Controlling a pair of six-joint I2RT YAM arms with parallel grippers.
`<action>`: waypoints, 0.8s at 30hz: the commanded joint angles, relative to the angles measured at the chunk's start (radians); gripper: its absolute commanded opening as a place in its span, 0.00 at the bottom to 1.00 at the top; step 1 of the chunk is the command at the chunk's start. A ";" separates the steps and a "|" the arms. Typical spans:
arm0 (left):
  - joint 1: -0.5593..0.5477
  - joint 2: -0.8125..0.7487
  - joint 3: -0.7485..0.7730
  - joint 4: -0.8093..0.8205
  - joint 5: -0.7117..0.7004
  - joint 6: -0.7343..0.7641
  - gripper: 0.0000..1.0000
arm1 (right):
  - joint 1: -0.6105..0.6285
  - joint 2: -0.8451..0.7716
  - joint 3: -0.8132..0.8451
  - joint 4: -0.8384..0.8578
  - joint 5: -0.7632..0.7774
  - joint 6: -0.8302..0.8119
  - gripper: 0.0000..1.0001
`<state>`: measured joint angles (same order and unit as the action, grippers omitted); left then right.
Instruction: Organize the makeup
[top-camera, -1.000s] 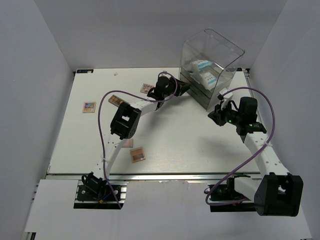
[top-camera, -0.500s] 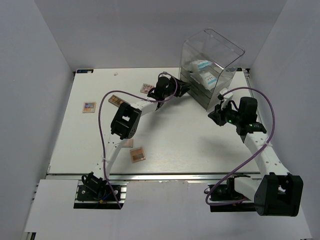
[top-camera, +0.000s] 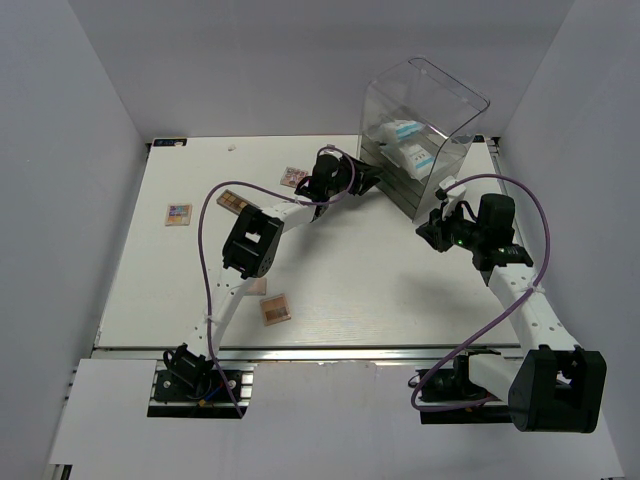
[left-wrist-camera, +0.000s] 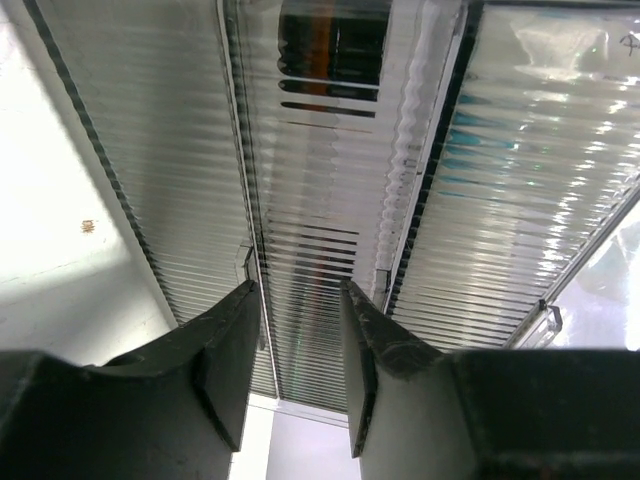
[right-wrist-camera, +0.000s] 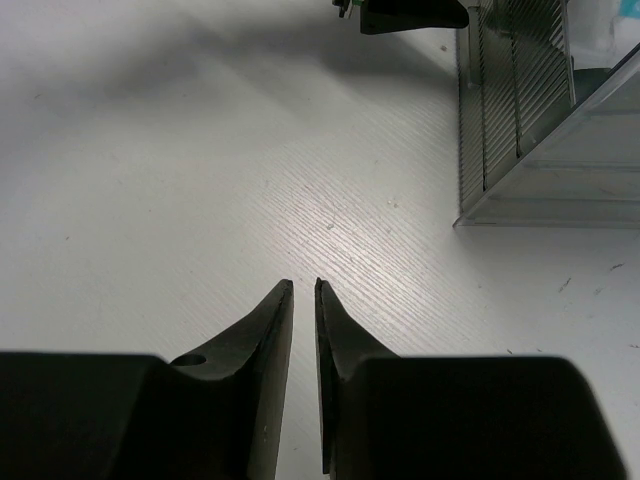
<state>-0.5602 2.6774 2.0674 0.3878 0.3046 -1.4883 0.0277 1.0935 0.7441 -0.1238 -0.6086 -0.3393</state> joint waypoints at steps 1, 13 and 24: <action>-0.004 -0.025 -0.001 0.039 0.013 -0.004 0.51 | 0.003 -0.009 0.018 0.018 -0.005 0.010 0.21; -0.003 -0.021 0.017 -0.066 0.008 0.054 0.41 | 0.005 -0.007 0.009 0.024 -0.005 0.016 0.21; -0.007 0.041 0.075 -0.064 0.008 0.057 0.46 | 0.003 -0.007 0.005 0.032 -0.002 0.014 0.21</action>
<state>-0.5598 2.7049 2.0945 0.3336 0.3115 -1.4467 0.0280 1.0935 0.7437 -0.1238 -0.6083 -0.3271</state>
